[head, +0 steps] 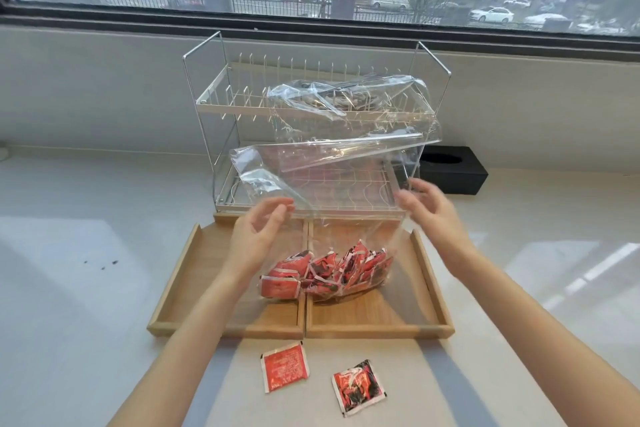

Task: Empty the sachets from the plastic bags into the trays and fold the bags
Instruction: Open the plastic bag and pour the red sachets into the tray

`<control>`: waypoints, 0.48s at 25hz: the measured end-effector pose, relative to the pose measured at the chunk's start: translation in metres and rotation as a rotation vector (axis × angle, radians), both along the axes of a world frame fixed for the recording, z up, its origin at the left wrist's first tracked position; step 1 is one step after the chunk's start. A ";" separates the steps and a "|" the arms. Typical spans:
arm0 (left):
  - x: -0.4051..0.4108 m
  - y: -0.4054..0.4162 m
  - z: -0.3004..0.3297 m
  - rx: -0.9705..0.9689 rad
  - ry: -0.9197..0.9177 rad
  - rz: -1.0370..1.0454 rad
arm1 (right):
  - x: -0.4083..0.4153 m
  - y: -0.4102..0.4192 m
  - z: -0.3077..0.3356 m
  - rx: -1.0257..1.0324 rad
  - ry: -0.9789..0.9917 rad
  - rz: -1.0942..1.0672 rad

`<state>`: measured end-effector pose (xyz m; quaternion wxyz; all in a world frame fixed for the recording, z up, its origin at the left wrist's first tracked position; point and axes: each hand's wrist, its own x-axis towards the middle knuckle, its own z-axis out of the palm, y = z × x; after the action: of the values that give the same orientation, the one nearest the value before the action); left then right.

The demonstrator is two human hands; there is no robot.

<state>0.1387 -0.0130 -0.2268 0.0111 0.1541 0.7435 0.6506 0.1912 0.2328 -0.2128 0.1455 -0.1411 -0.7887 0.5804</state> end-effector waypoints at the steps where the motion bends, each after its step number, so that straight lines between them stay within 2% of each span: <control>1: -0.001 0.000 0.007 0.040 0.025 -0.007 | -0.002 0.002 0.016 -0.016 0.072 -0.027; 4: 0.004 0.003 0.019 0.052 0.073 -0.058 | -0.007 0.001 0.067 0.070 0.242 -0.031; 7: 0.012 0.007 0.020 0.085 0.090 -0.074 | -0.015 -0.010 0.114 0.204 0.354 0.068; 9: 0.016 0.006 0.022 0.114 0.112 -0.082 | -0.024 -0.022 0.134 0.300 0.302 0.216; 12: 0.018 0.002 0.026 0.127 0.166 -0.094 | -0.042 -0.044 0.144 0.509 0.064 0.448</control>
<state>0.1571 -0.0107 -0.2009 -0.0300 0.2425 0.6910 0.6803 0.1494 0.1883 -0.0690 0.0695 0.0948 -0.9148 0.3865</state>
